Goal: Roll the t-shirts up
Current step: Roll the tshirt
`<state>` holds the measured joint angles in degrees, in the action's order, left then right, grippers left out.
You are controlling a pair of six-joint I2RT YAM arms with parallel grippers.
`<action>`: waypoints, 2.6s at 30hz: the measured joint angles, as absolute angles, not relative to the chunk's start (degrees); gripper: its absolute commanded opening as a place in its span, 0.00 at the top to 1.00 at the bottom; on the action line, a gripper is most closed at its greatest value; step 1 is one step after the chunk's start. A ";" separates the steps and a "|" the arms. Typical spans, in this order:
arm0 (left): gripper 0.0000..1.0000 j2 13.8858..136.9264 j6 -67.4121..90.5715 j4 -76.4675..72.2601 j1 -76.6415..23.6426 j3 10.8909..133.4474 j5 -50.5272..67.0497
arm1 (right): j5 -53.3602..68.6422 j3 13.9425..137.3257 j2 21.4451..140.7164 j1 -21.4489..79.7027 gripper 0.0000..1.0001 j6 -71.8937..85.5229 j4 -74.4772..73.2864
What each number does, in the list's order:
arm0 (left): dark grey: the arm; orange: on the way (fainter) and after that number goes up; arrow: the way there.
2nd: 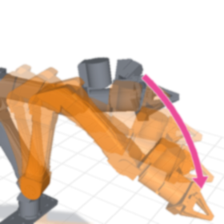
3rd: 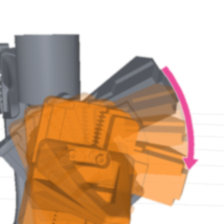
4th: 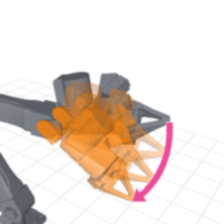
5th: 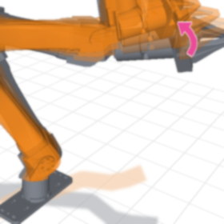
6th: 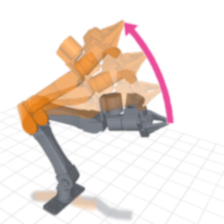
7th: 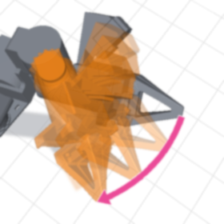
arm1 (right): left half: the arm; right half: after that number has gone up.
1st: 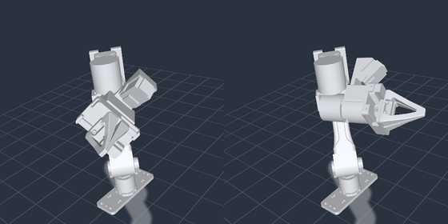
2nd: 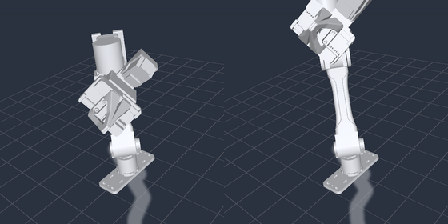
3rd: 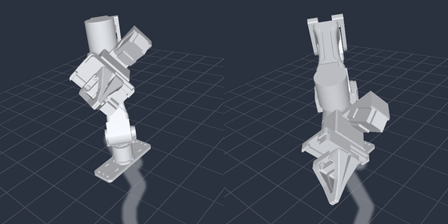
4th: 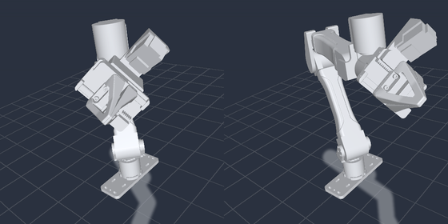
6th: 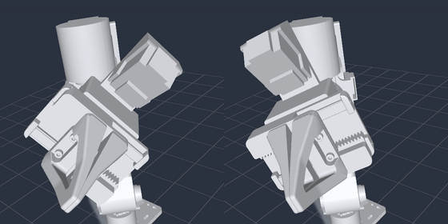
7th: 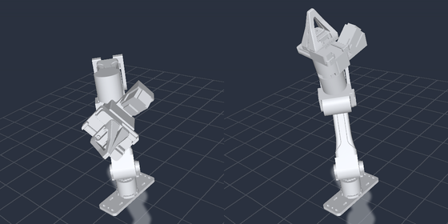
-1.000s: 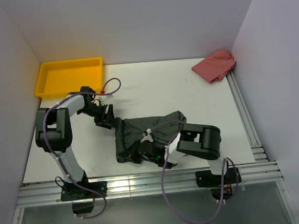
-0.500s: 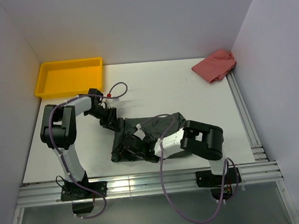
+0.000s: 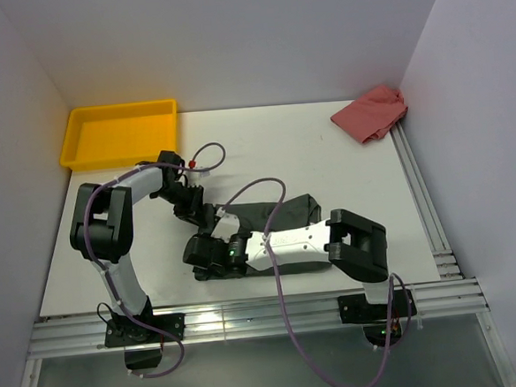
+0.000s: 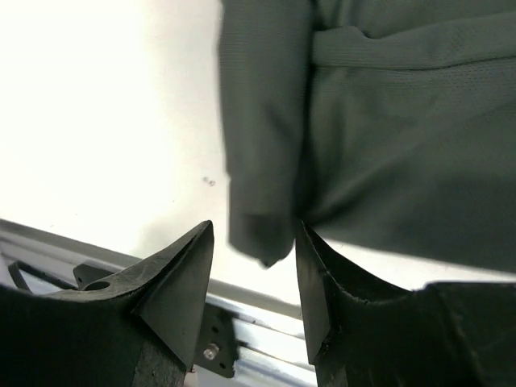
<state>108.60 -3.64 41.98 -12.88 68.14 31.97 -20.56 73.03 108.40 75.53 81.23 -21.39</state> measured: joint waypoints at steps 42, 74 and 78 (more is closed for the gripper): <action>0.52 108.25 -3.53 42.48 -14.50 68.90 29.54 | -27.77 103.74 128.77 75.99 0.48 74.17 -49.54; 0.43 104.01 -7.18 46.59 -7.90 73.19 35.22 | -13.19 52.66 109.58 69.69 1.00 77.32 20.51; 0.43 103.96 -8.14 46.22 -7.33 70.46 36.34 | -11.11 46.19 109.93 68.99 1.00 81.67 32.97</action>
<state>103.96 -8.14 46.22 -7.33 70.46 36.34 -11.11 46.19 109.93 68.99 81.67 32.97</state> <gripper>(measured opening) 0.571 0.114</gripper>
